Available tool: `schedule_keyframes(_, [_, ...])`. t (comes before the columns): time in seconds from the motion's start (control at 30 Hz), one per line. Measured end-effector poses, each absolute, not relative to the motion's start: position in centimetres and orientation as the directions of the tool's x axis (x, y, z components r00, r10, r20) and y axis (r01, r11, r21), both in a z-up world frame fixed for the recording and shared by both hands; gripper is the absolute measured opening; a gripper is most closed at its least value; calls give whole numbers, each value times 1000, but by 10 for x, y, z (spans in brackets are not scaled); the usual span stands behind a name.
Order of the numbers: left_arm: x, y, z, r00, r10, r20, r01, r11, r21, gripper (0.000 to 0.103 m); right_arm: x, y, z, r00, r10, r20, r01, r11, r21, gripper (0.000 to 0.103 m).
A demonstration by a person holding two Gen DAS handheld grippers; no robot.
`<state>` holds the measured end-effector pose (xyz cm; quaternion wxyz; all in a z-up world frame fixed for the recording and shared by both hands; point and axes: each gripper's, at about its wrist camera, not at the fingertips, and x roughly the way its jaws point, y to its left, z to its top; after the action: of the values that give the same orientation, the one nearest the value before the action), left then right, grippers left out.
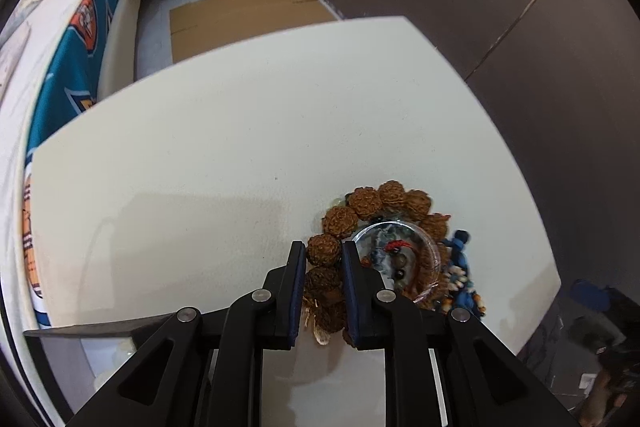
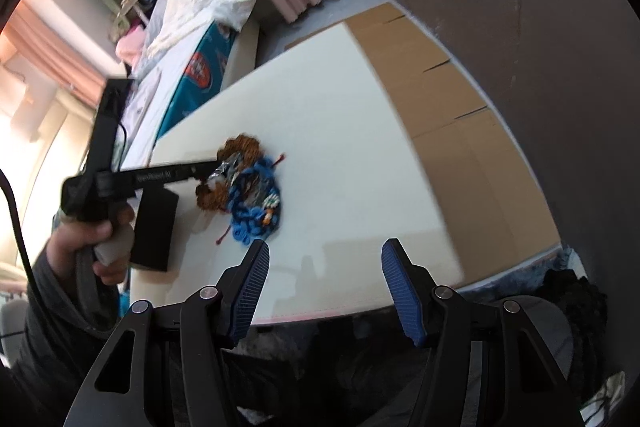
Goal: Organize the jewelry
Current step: 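Close the left tool on the brown bead bracelet, then lift the bead bracelet with the left tool while the right tool grasps the blue braided bracelet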
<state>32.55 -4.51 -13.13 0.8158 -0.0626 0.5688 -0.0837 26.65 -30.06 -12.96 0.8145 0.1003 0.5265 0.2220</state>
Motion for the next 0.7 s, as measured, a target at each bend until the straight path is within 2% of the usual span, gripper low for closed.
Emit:
schedule_keyframes(0.43, [290,-34,-56,474,-285,-833,112,958,-264,18,279,-236,-151,247,511,-823,-369,835,408,59])
schedule_keyframes(0.7, [272,-17,-26,521,-301,-799,110,952,-287,18,296,-202,-165,230,452,-862,-388,855,345,59])
